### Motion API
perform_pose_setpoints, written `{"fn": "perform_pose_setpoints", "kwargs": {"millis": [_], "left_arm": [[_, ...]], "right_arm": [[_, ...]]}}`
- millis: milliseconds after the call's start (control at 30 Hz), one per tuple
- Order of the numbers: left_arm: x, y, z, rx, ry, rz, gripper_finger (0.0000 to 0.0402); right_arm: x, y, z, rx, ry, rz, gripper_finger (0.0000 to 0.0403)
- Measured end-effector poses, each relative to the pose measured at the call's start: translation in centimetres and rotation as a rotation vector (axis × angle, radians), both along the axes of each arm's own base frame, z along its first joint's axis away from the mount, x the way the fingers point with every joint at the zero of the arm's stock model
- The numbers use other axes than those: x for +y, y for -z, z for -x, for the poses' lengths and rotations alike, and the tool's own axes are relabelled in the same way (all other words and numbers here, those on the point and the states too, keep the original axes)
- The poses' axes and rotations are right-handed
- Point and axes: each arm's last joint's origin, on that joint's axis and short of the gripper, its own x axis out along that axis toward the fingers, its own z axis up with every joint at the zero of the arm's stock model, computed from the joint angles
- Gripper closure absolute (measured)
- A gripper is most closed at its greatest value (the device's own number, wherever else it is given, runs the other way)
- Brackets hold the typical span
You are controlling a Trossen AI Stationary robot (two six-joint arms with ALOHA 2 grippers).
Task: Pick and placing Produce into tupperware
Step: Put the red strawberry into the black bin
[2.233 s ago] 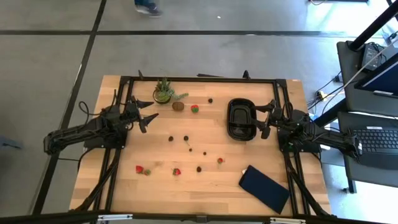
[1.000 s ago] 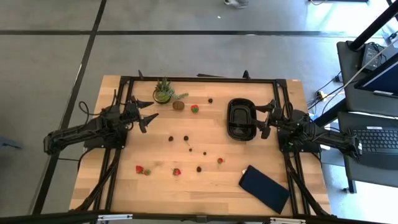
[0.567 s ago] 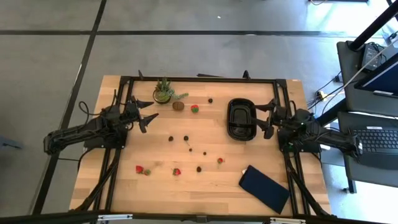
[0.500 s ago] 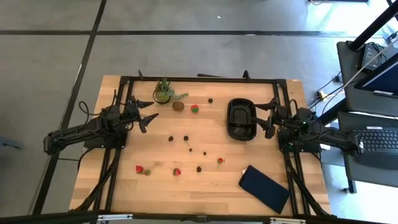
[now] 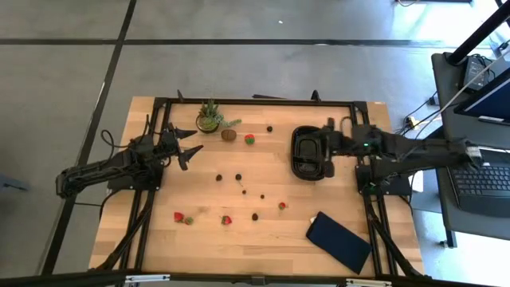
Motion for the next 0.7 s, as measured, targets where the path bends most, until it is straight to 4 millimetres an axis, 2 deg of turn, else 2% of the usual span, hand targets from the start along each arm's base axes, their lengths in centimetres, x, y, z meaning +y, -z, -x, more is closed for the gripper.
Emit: {"fn": "perform_pose_setpoints", "kwargs": {"millis": [133,300,500,700], "left_arm": [[0.0,0.0,0.0,0.0,0.0,0.0,0.0099],[0.0,0.0,0.0,0.001,0.0,0.0,0.0099],[0.0,0.0,0.0,0.0,0.0,-0.001,0.0099],[0.0,0.0,0.0,0.0,0.0,-0.001,0.0099]], "right_arm": [[1.5,-0.6,-3.0,0.104,-0.063,-0.035,0.0097],[4.4,0.8,-6.2,0.227,-0.163,-0.052,0.0097],[8.5,4.5,-8.9,0.344,-0.237,-0.049,0.0097],[10.8,8.5,-10.1,0.484,-0.183,-0.139,0.0097]]}}
